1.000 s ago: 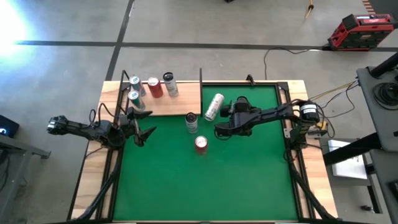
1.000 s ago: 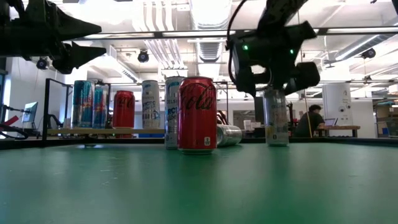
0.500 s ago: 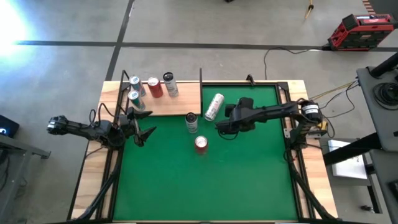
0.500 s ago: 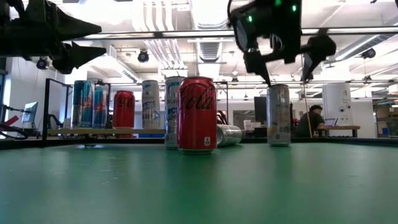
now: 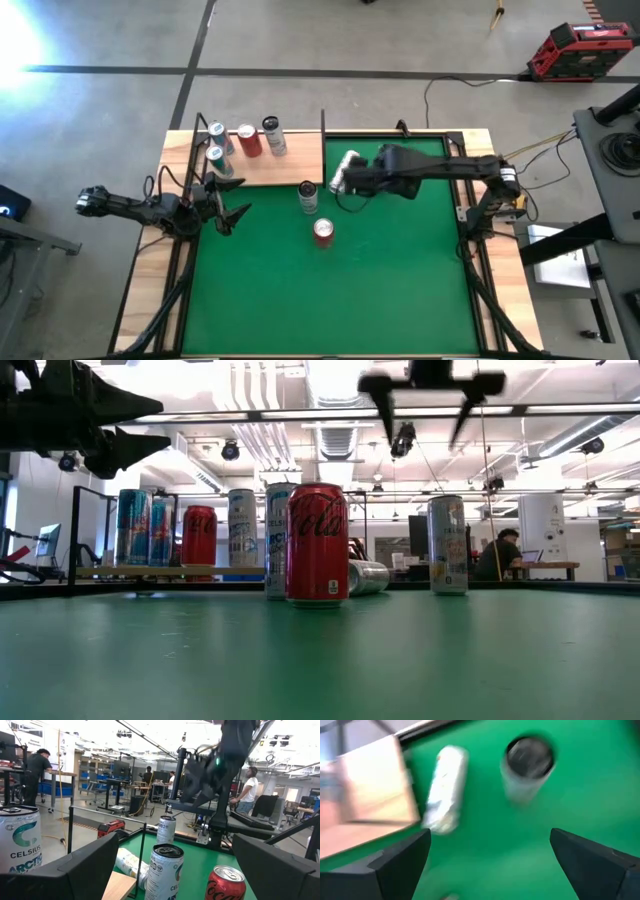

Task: Place canned beverage on shelf
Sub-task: Adjust the white yellow soda can on the table

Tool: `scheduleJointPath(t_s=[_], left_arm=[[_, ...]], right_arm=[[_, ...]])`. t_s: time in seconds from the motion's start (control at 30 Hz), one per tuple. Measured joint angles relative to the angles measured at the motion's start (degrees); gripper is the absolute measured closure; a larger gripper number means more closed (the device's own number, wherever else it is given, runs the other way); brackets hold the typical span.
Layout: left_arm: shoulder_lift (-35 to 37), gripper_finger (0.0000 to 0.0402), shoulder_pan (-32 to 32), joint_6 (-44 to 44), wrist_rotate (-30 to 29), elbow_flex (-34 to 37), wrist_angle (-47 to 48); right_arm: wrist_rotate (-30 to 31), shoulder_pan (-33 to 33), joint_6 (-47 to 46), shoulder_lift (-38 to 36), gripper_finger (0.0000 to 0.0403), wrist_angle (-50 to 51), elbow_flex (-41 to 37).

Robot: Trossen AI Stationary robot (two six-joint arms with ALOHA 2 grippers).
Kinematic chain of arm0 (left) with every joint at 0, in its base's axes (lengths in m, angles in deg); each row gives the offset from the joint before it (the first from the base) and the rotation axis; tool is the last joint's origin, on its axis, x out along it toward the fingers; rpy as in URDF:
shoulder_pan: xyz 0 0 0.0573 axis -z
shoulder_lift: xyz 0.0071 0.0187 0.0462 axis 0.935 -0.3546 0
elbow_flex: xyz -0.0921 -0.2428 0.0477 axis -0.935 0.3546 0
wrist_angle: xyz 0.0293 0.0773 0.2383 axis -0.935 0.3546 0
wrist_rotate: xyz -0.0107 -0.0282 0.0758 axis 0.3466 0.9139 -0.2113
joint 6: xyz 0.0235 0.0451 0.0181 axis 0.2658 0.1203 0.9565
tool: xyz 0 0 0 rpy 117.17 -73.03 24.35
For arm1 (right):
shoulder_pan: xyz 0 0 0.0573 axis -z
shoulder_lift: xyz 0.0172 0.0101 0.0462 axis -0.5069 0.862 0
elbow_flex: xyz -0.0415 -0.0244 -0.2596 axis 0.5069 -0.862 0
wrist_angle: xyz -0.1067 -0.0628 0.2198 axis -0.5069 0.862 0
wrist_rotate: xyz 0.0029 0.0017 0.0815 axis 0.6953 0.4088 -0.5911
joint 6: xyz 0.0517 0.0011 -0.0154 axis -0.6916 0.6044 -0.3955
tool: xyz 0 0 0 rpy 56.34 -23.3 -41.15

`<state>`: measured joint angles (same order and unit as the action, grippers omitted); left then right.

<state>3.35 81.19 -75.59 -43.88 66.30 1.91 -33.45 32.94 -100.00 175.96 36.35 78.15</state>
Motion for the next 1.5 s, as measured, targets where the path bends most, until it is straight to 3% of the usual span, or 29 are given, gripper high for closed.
scheduleJointPath(t_s=[0.17, 0.47, 0.8, 1.0, 1.33, 1.5], left_arm=[[0.00, 0.0027, 0.01, 0.00, -0.01, -0.02, 0.03], [0.00, 0.0027, -0.01, 0.00, 0.01, -0.01, 0.00], [0.00, 0.0027, 0.01, 0.00, -0.01, 0.00, 0.01], [0.00, 0.0027, -0.01, 0.00, 0.01, 0.00, 0.00], [0.00, 0.0027, 0.01, 0.00, -0.01, 0.00, 0.02], [0.01, 0.0027, -0.01, 0.00, -0.01, -0.01, 0.01]], right_arm=[[-8.90, 1.42, -4.55, 2.54, 0.0003, -2.03, 9.35], [-19.44, 6.55, -8.04, 12.11, 0.0003, -0.27, 16.67], [-21.89, 16.79, -1.79, 20.92, 0.0003, -0.97, 20.36], [-26.85, 21.73, 4.34, 24.14, 0.0003, -3.91, 20.96], [-27.23, 24.01, 5.97, 26.73, 0.0003, -3.91, 20.94], [-27.18, 24.73, 1.21, 26.76, 0.0003, -4.90, 20.92]])
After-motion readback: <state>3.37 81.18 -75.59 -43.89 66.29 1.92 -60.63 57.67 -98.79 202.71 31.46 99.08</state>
